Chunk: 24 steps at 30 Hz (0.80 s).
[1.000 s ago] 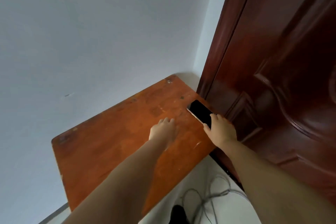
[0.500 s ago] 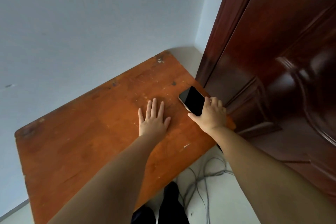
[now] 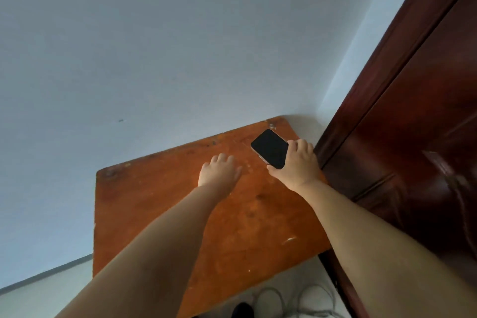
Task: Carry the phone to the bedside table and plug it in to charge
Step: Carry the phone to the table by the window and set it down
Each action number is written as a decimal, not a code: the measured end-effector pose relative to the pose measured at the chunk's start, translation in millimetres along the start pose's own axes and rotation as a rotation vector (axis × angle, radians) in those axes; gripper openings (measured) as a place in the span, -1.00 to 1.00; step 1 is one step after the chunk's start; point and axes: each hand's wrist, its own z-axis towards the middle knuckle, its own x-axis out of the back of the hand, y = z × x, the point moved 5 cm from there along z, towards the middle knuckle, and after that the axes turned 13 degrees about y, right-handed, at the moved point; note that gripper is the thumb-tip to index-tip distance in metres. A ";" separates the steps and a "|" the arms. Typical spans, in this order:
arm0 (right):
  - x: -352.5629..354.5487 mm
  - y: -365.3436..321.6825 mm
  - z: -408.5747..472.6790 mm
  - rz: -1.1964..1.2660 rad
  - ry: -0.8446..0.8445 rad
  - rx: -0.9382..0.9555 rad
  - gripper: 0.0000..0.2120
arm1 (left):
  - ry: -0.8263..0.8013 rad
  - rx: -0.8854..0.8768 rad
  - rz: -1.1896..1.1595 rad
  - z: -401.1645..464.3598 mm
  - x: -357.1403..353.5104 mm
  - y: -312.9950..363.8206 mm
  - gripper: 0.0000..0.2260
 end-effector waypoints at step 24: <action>71.9 -590.5 -266.8 0.312 -0.037 0.976 -0.35 | 0.325 0.851 0.225 -480.8 207.9 -468.3 -0.62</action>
